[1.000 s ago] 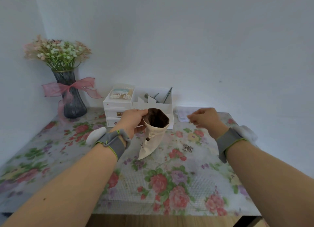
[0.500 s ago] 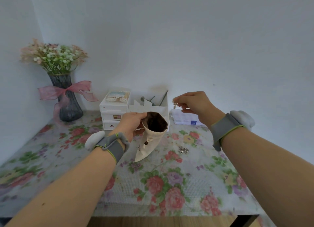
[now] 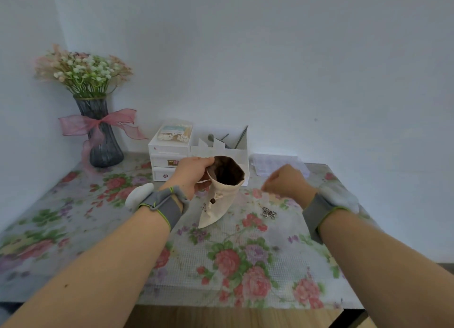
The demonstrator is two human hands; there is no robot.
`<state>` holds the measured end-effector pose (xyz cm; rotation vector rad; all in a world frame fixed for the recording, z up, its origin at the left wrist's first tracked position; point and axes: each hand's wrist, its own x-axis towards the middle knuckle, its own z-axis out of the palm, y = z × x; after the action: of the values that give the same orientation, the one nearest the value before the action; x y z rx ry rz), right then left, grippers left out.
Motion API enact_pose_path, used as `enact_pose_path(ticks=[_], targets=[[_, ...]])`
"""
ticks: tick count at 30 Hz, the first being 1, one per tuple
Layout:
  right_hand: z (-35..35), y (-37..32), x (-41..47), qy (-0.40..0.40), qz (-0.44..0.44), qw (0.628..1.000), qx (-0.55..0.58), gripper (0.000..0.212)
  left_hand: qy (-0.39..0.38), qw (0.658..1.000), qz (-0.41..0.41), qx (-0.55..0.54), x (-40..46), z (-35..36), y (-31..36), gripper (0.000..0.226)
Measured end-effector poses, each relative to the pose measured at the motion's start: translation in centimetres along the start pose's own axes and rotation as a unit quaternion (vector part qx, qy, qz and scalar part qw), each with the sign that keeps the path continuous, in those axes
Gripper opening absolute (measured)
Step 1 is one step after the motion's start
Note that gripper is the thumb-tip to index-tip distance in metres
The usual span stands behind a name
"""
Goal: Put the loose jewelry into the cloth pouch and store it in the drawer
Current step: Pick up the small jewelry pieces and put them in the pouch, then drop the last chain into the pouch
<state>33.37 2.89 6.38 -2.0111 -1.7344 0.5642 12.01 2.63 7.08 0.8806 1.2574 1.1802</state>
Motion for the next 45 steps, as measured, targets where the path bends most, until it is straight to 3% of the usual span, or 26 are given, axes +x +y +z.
enact_pose_path(ticks=[4, 9, 15, 17, 21, 32, 39, 45], targets=[[2.7, 2.9, -0.6, -0.030, 0.027, 0.995, -0.086, 0.024, -0.001, 1.000, -0.002, -0.001, -0.1, 0.1, 0.1, 0.019], [3.2, 3.0, -0.4, -0.043, 0.026, 0.995, -0.090, 0.030, 0.002, 1.000, -0.002, 0.004, -0.1, -0.1, 0.1, 0.018], [1.8, 2.9, -0.2, -0.024, 0.034, 0.999, -0.018, 0.028, 0.002, 1.000, -0.002, 0.009, -0.1, 0.1, 0.0, 0.017], [1.4, 2.7, -0.4, -0.016, 0.033, 0.999, 0.033, 0.026, 0.001, 1.000, -0.003, 0.011, -0.2, 0.1, 0.0, 0.016], [-0.8, 1.1, -0.6, -0.006, 0.052, 0.970, 0.238, 0.015, 0.003, 1.000, -0.003, 0.010, -0.2, 0.2, 0.1, 0.016], [-7.5, -5.2, -1.0, 0.011, 0.026, 0.871, 0.490, 0.017, 0.000, 1.000, -0.001, 0.006, -0.3, 0.5, 0.1, 0.016], [-8.1, -5.7, -1.0, 0.023, 0.019, 0.906, 0.421, 0.013, 0.004, 1.000, -0.002, -0.004, -0.2, 0.1, 0.2, 0.016], [-9.3, -6.2, -0.9, 0.138, -0.043, 0.959, 0.243, 0.009, 0.000, 1.000, -0.003, -0.005, -0.2, 0.1, 0.2, 0.016]])
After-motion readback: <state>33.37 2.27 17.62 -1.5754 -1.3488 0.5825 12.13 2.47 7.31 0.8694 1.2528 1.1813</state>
